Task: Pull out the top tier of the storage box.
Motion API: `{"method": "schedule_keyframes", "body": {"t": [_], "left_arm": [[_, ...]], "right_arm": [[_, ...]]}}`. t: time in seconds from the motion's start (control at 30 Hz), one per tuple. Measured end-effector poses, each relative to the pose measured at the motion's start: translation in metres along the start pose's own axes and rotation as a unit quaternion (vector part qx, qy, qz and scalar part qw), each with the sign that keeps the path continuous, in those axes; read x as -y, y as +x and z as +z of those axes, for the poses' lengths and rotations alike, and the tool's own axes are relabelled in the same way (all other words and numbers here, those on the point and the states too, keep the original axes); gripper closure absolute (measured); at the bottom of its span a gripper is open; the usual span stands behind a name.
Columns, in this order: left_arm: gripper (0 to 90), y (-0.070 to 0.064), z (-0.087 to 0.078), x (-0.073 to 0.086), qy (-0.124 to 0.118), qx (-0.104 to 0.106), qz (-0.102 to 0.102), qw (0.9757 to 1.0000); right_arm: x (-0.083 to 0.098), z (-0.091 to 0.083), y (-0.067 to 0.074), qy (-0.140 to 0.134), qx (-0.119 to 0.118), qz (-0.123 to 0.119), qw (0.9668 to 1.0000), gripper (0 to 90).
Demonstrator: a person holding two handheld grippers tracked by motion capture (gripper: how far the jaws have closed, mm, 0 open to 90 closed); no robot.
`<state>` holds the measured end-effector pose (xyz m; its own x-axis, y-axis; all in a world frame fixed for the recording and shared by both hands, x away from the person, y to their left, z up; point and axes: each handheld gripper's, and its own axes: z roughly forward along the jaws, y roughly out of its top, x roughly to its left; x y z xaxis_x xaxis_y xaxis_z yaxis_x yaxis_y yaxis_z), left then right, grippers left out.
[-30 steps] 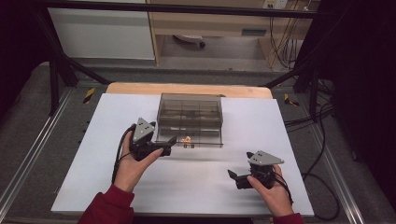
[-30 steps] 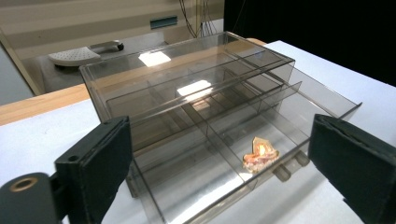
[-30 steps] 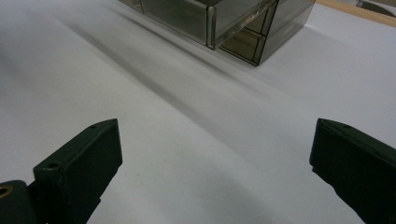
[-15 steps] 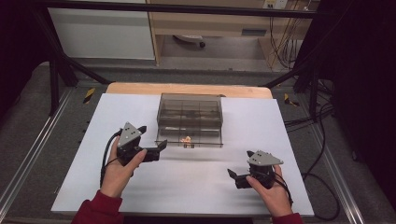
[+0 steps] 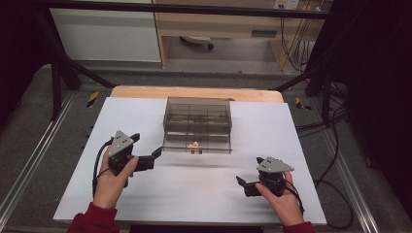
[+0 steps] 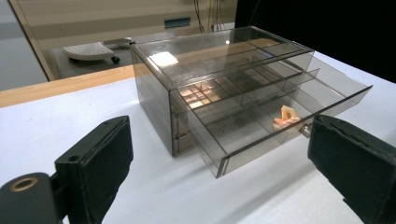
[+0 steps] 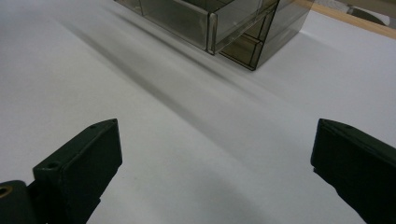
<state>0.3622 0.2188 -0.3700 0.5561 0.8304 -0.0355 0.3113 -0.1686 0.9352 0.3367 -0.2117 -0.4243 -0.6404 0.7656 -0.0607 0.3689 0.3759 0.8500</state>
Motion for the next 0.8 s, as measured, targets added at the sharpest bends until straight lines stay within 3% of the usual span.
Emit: {"method": "schedule_keyframes", "body": {"t": [0.43,0.8], "left_arm": [[6.9,0.015,-0.016,0.025,0.016,-0.016,-0.006,0.9997],[6.8,0.019,-0.030,0.038,0.014,-0.020,-0.012,0.9996]], "right_arm": [[0.001,-0.001,0.000,-0.001,-0.004,0.013,0.9999,2.3],[0.001,0.001,0.002,0.006,-0.007,0.007,0.9999,2.5]]}}
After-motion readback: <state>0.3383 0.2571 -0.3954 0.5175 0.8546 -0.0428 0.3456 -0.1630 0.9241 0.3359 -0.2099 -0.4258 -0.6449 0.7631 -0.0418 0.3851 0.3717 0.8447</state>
